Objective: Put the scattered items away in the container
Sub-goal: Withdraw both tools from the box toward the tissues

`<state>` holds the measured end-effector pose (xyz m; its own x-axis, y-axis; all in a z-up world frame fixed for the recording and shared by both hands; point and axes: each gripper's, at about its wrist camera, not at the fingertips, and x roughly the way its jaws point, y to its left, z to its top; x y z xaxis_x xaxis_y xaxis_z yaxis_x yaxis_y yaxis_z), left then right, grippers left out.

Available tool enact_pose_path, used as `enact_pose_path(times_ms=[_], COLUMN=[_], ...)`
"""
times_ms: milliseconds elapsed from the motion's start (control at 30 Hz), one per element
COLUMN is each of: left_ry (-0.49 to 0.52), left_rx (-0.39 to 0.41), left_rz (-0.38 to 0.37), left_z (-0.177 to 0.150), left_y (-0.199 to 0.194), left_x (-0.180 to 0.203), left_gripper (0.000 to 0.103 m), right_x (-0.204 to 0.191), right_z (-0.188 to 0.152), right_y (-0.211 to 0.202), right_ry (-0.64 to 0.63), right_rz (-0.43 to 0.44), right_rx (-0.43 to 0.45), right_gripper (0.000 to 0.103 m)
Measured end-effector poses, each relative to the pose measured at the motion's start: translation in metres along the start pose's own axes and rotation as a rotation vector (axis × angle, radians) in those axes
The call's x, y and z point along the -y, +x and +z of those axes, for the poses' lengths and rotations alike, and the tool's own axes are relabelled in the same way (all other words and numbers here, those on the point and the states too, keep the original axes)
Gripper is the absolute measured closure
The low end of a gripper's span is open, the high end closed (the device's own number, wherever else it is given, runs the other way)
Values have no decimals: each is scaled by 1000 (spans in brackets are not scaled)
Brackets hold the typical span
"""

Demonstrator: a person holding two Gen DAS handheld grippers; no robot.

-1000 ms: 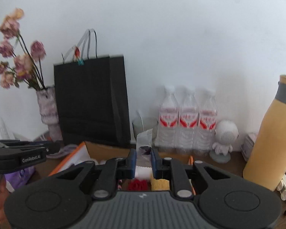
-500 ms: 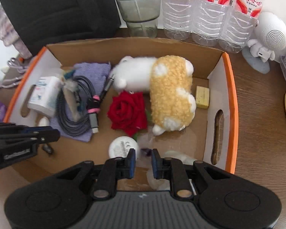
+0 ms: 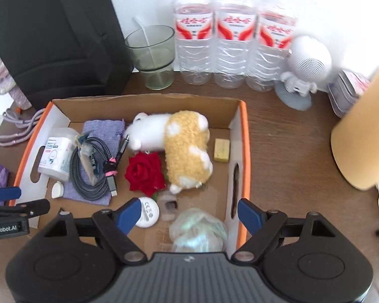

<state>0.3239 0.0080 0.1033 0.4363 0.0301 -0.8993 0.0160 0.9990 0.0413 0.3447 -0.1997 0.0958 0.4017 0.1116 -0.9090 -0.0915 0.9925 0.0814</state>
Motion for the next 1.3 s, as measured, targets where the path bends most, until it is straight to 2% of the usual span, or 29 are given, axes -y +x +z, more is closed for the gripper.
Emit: enact_pose_path(times_ms=[67,100,167,267,333,400,567,667,733,833,933,1033,1100,1167,1233,1300], left_ry=[10,7,-21,-58,-68,-68,-18,-16,-15,30,6,-26,-20,4,34,69], left_rx=[95,150,254,452,607,677,698,703,685,680,647,670,663,614,609,614], left_rz=[26,23,27,21,12,-2,-5,-10,-2,-31,-100,-72,-39,-40,-76,-105], left_z=[-10,-15,-27,-47,-67,-80,-94,-101,-118,-174,-247,-325,-361,-368,-358,-331], left_y=[-15,-22,-36,-54,-63,-65,-65,-68,-74,-89,-100,-108,-108,-104,-100,-90], left_x=[5,7,8,10,11,12,18,19,20,21,15,17,20,24,30,44], left_gripper=[23,17,11,2,1,0,0,0,0,0,0,0,0,0,0,0], right_x=[-3,-6,-12,-20,-25,-27,-29,-32,-34,-27,-17,-8,0,7,15,23], right_z=[-10,-17,-29,-51,-69,-86,-102,-108,-123,-177,-249,-326,-368,-393,-395,-384], right_y=[-8,-13,-23,-40,-48,-50,-52,-55,-62,-81,-93,-103,-109,-110,-103,-92], right_ry=[-14,-25,-37,-49,-87,-118,-102,-95,-76,-48,-49,-50,-57,-52,-23,20], right_rz=[11,20,39,48,51,58,70,65,47,79,136,138,143,138,125,110], right_rx=[49,86,169,354,499,612,708,721,728,765,743,760,752,732,683,658], right_gripper=[19,18,18,18,17,14,14,14,14,14,13,13,13,14,15,25])
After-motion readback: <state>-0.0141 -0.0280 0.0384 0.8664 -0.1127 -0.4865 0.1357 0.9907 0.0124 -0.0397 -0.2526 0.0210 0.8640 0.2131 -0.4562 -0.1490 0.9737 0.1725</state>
